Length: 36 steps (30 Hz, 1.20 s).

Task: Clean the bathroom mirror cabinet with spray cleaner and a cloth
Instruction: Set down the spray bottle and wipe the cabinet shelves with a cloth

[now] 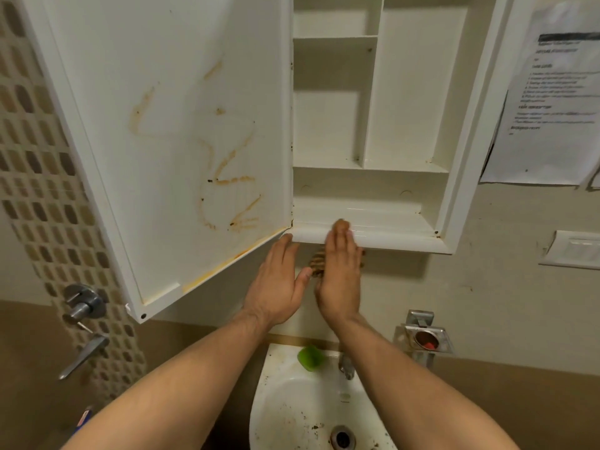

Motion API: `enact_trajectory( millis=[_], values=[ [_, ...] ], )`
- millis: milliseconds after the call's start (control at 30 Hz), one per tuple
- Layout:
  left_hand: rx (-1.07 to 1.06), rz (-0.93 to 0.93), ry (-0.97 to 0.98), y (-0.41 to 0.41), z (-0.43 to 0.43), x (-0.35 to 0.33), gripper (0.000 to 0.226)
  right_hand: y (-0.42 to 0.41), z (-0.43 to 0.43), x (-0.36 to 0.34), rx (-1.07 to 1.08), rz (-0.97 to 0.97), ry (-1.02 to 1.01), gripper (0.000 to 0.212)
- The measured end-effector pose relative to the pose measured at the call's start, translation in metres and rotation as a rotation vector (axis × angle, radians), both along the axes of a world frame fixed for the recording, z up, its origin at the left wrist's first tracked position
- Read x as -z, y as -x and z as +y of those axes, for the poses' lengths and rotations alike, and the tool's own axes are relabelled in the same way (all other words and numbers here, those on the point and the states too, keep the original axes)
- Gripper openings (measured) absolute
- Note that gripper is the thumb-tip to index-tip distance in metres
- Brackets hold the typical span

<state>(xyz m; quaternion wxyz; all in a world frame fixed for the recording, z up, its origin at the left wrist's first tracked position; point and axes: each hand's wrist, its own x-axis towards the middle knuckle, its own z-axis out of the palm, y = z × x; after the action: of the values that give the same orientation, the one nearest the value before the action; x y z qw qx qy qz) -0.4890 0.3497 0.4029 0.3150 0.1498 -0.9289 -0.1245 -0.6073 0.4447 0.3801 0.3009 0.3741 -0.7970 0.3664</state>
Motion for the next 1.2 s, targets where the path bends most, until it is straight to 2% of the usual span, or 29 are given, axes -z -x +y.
enact_trajectory(
  millis=[133,200,267,400,500,600,733,800,900,1200],
  values=[
    [-0.088,-0.028,-0.013,-0.021,-0.012,0.003,0.067,-0.010,-0.023,0.000,-0.124,0.046,-0.093,0.088],
    [-0.129,-0.061,-0.011,-0.029,-0.019,0.008,0.061,0.003,-0.010,-0.005,-0.182,0.164,-0.161,0.089],
    [-0.175,-0.076,-0.032,-0.032,-0.022,0.011,0.056,0.024,0.010,-0.014,-0.254,0.338,-0.265,0.081],
    [-0.174,-0.087,-0.060,-0.023,-0.012,0.013,0.052,0.059,0.054,-0.033,-0.211,0.494,-0.407,0.064],
    [-0.134,-0.080,-0.052,-0.014,-0.004,0.008,0.050,0.084,0.104,-0.027,-0.130,0.480,-0.387,0.054],
    [-0.136,-0.066,-0.050,-0.011,0.002,0.002,0.049,0.107,0.159,-0.029,-0.028,0.342,-0.310,0.046],
    [-0.208,-0.010,-0.155,-0.014,0.010,-0.002,0.045,0.097,0.181,-0.038,0.083,0.304,-0.289,0.055],
    [-0.268,0.041,-0.219,-0.018,0.018,-0.007,0.048,0.081,0.174,-0.044,0.051,0.283,-0.282,0.057],
    [-0.374,0.089,-0.301,-0.025,0.022,-0.017,0.060,0.060,0.154,-0.054,-0.025,0.234,-0.271,0.050],
    [-0.727,-0.068,-0.312,-0.050,0.028,-0.025,0.048,0.009,0.109,-0.091,-0.177,0.230,-0.185,0.051]
  ],
)
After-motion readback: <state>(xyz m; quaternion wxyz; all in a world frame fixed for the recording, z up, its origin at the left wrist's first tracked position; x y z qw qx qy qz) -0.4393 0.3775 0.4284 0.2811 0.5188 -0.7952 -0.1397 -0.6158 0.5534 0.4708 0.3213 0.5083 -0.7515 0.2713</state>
